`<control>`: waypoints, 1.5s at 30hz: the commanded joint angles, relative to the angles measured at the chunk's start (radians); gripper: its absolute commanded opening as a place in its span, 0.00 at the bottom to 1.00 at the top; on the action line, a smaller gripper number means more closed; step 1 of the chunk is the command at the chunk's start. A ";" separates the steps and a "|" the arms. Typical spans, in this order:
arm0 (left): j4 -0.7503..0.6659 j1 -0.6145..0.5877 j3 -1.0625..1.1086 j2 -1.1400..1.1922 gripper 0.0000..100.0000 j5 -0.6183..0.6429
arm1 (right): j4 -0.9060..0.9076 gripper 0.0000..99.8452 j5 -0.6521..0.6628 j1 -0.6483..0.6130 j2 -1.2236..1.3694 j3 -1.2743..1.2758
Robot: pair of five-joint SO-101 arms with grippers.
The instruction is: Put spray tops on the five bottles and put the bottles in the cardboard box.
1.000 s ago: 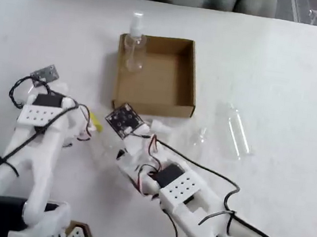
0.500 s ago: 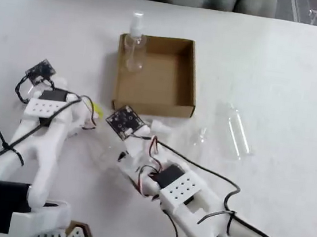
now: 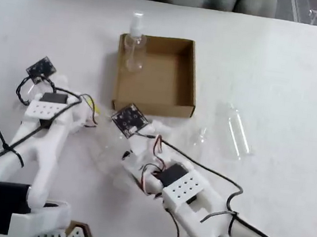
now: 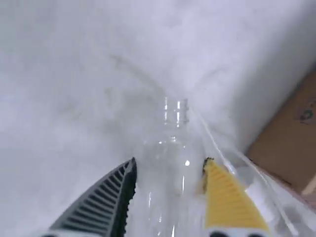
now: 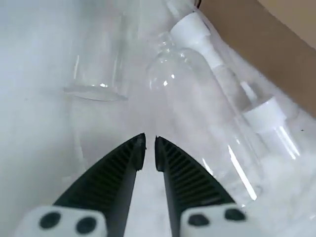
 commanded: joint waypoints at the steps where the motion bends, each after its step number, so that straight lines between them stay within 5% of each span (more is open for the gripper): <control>1: -0.020 0.004 -0.003 0.001 0.05 -0.040 | 0.012 0.02 0.012 0.031 -0.030 -0.008; 12: 0.021 -0.021 -0.009 -0.007 0.29 -0.106 | 0.013 0.02 0.012 0.036 -0.030 -0.008; 45: 0.008 -0.015 -0.003 0.005 0.30 -0.034 | 0.013 0.02 0.012 0.036 -0.022 -0.008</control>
